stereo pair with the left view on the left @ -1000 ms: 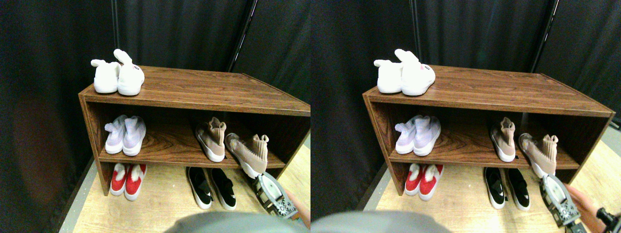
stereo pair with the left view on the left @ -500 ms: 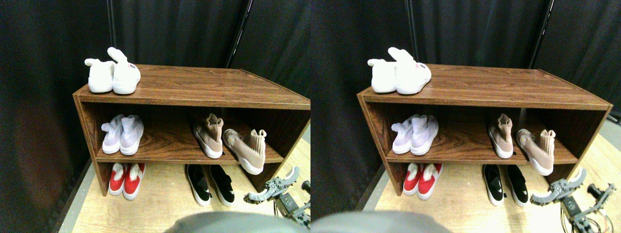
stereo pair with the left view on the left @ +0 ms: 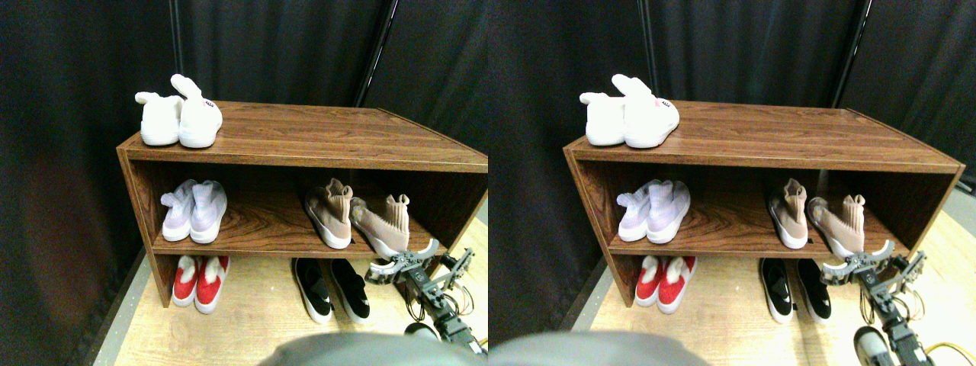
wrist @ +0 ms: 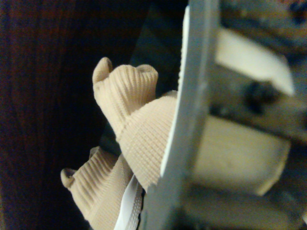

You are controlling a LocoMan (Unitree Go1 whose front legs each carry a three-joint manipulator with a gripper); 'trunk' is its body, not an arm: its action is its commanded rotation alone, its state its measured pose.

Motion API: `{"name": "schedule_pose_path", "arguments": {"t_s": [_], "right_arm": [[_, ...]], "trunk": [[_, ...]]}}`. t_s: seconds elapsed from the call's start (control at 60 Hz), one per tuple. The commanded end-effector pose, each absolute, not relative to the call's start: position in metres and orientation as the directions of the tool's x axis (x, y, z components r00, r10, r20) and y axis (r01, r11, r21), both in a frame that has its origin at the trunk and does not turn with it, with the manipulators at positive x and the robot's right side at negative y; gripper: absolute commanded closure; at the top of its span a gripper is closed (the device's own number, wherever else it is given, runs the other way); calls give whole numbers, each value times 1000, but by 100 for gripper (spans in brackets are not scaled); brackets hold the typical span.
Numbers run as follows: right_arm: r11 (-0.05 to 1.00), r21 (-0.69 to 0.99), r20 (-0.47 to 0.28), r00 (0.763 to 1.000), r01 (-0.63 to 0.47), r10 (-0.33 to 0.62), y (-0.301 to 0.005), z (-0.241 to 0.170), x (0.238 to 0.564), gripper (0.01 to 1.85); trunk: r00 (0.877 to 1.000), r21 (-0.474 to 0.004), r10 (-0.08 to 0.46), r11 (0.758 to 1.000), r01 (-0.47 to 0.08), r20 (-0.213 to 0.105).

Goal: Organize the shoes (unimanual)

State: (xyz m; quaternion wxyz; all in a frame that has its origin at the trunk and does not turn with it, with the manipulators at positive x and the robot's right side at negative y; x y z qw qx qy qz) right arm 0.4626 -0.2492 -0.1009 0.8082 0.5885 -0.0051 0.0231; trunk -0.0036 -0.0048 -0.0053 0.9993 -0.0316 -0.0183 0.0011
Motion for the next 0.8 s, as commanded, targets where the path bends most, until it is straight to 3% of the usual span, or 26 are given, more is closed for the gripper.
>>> {"name": "schedule_pose_path", "arguments": {"t_s": [0.017,0.483,0.8], "right_arm": [[301,952,55,998,-62,33,-250,-101,472,4],[323,946,18,999,-28,32,-252,-111,493,8],[292,954,55,997,-71,61,-250,-101,472,5]], "trunk": [[1000,-85,16,996,-14,18],[999,-95,36,995,-35,13],[1000,-91,27,996,-26,13]]}}
